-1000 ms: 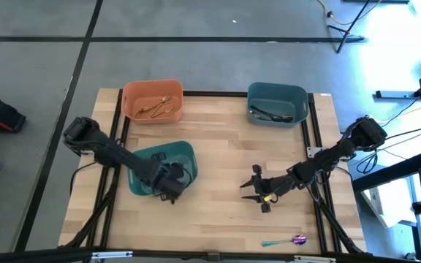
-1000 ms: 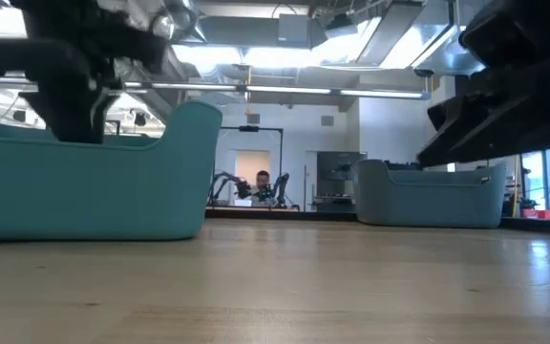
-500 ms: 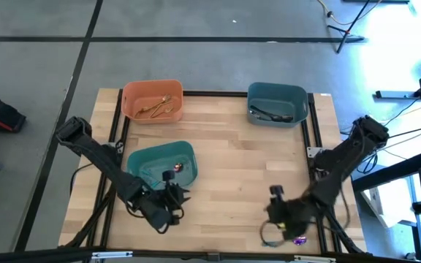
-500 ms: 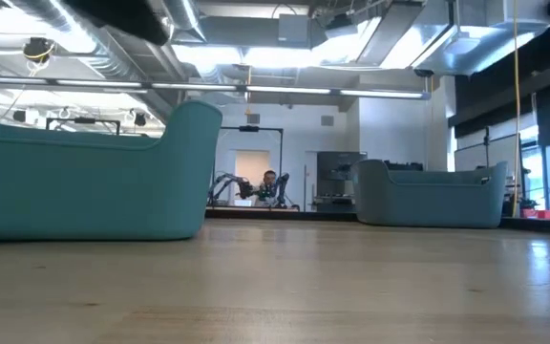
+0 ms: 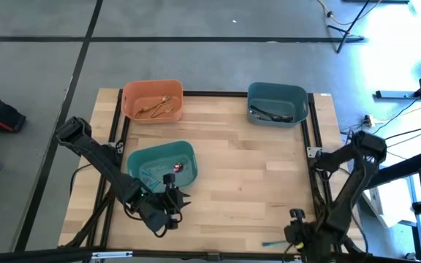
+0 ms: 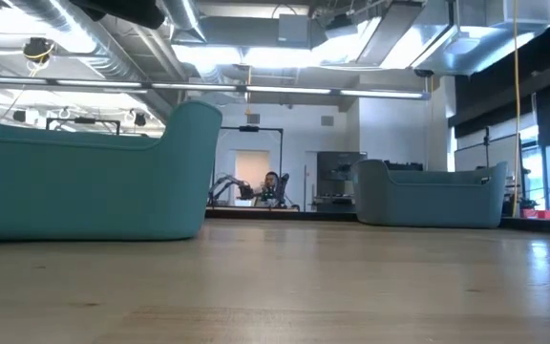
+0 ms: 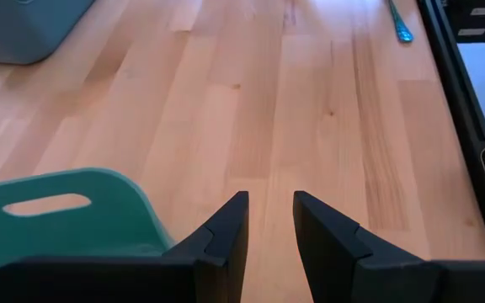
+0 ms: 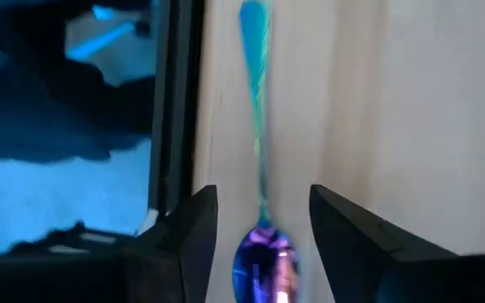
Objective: Sort silverware by color (type)
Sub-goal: Put the blue spoon into the bottom blue bin
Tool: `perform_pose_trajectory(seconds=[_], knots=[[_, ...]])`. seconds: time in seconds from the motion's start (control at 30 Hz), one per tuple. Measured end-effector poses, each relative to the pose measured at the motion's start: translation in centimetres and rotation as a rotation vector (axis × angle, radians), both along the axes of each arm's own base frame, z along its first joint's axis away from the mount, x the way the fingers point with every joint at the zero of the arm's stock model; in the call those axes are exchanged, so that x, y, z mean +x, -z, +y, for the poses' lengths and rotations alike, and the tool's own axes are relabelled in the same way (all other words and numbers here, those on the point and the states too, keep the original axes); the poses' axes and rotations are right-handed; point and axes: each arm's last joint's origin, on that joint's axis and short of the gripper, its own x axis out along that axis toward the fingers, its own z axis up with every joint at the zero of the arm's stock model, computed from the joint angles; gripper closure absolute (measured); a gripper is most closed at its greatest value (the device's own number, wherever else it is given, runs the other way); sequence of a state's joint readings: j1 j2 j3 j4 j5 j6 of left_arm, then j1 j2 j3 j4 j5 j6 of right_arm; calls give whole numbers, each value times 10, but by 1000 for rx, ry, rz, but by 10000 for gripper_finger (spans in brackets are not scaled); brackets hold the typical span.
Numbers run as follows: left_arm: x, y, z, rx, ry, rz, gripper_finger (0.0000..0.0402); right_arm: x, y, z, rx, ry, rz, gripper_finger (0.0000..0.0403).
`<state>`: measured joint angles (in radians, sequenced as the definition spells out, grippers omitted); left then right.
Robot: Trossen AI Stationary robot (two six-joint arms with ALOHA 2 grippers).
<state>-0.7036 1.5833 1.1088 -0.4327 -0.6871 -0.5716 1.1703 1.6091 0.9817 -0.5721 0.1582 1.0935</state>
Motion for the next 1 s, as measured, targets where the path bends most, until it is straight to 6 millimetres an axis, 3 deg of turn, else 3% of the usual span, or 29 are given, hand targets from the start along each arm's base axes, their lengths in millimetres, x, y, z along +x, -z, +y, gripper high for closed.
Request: perform_pose_trajectory(seconds=[0.17,0.33,0.63,1.0], knots=[[0,0,0,-2,-1,0,310,-1,31,14,-35,-30,58,234],[0,0,0,-3,-1,-1,310,1,45,17,-73,-24,67,289],[2,0,2,-3,-8,-3,310,1,46,15,-108,-19,64,392],[11,0,14,-50,-73,-7,292,6,40,11,-109,15,0,400]])
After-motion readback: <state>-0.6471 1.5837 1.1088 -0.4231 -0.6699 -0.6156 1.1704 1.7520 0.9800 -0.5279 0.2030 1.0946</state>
